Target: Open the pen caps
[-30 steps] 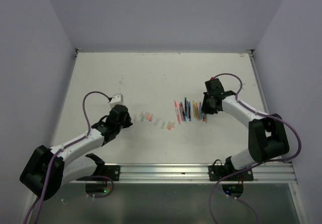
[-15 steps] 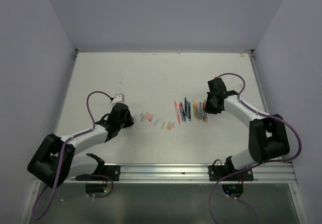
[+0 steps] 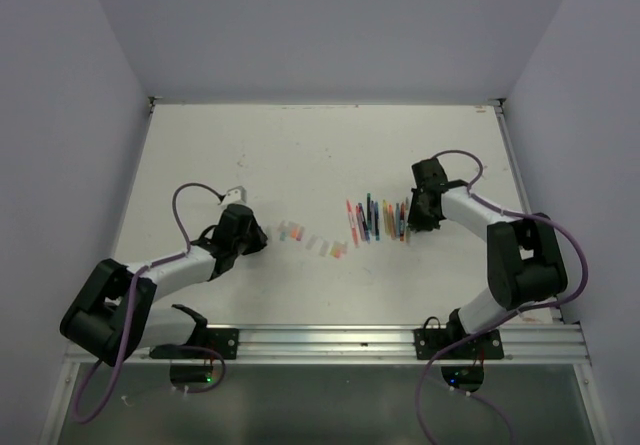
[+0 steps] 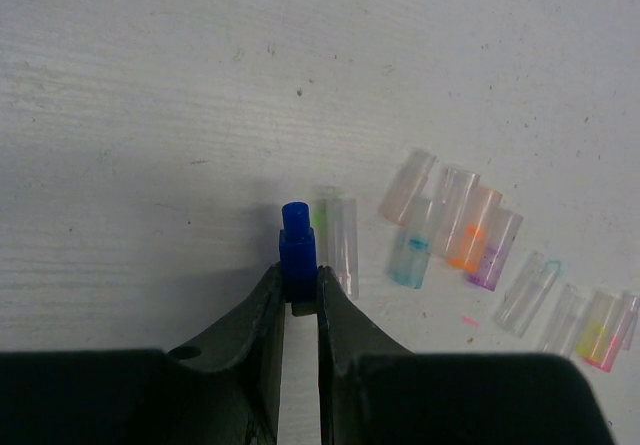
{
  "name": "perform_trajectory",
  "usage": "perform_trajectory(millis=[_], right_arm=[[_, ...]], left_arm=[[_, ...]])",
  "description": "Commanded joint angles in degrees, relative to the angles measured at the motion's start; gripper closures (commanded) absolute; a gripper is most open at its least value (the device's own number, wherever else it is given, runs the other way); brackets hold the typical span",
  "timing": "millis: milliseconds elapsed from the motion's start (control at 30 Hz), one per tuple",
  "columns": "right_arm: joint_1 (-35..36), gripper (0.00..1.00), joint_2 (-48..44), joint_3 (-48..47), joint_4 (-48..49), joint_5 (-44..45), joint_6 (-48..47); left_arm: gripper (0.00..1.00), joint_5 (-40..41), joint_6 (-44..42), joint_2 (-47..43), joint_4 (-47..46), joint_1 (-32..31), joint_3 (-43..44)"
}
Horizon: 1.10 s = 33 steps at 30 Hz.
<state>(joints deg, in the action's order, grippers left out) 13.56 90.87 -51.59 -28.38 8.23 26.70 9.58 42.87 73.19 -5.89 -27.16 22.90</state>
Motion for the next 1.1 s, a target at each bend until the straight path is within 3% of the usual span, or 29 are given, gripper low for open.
perform_trajectory(millis=[0,233,500,1067], right_arm=[[-0.47,0.86,0.62,0.44,1.84,0.03,-1.38],[-0.64,0.74,1.59,0.53,2.45,-0.76,-1.65],[-0.64,0.71,0.36,0.88,2.81,-1.46,-1.82],[-0.64,0.58,-9.47,-0.26,-1.06,-1.9,-2.35]], left_arm=[[0.85,0.17,1.07,0.38,-2.55,0.7,-0.57],[0.74,-0.44,1.69,1.08,-2.63,0.97,-0.66],[0.58,-0.36,1.86,0.55,-2.02,1.32,-0.66],[0.45,-2.02,1.25,-10.69,2.46,1.41,-0.92]])
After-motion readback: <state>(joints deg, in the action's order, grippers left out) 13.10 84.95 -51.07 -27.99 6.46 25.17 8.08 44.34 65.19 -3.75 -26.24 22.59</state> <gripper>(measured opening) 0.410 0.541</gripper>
